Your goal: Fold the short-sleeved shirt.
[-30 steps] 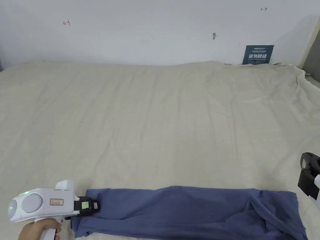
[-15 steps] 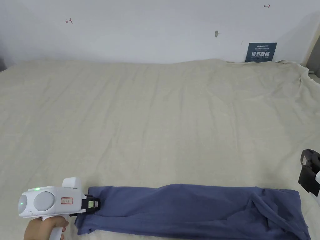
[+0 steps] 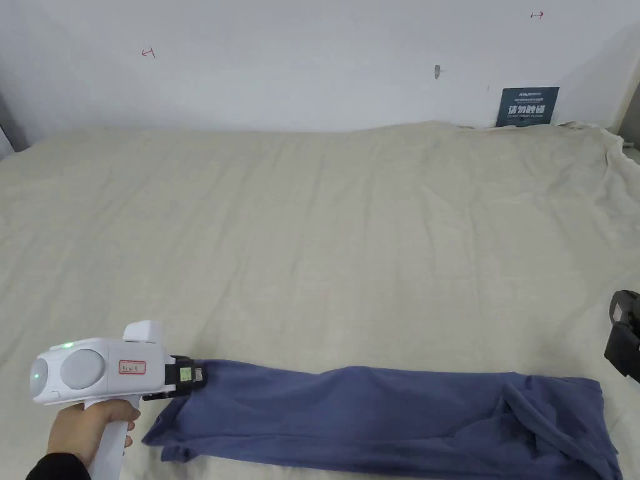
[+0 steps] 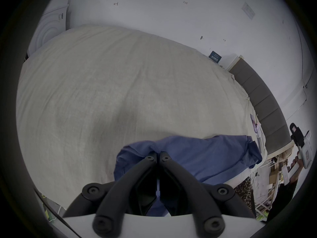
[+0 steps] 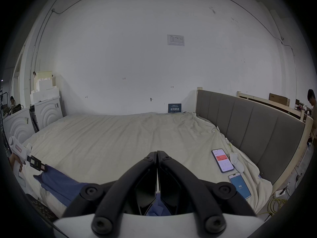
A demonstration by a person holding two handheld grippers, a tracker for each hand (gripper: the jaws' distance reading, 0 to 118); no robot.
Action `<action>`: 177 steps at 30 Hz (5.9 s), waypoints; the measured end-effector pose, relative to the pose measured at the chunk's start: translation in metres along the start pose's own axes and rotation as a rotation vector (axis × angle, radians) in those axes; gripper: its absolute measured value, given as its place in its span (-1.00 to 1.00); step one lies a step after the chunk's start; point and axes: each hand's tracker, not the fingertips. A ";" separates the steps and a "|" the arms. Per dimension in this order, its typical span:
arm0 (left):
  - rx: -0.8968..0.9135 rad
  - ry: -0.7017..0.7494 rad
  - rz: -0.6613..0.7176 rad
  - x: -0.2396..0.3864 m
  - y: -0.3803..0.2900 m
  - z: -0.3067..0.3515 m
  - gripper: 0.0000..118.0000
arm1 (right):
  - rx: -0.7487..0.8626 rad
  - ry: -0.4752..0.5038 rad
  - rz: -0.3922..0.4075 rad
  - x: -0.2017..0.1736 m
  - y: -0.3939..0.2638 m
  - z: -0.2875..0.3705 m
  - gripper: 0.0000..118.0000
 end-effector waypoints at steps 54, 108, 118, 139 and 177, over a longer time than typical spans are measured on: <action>-0.278 -0.151 -0.301 0.290 -0.051 -0.179 -0.83 | -0.017 -0.081 -0.043 0.045 -0.008 0.035 -1.00; -0.023 -0.112 -0.367 0.265 -0.117 -0.141 -1.00 | -0.050 -0.087 -0.051 0.059 -0.020 0.027 -1.00; -0.043 -0.135 -0.355 0.276 -0.110 -0.147 -1.00 | -0.050 -0.093 -0.047 0.057 -0.018 0.032 -1.00; -0.026 -0.217 -0.119 0.149 -0.032 -0.051 -0.29 | -0.036 -0.038 -0.032 0.029 -0.007 0.025 -1.00; -0.133 -0.245 -0.001 0.090 -0.039 -0.070 -0.91 | -0.049 -0.054 -0.019 0.038 -0.006 0.018 -1.00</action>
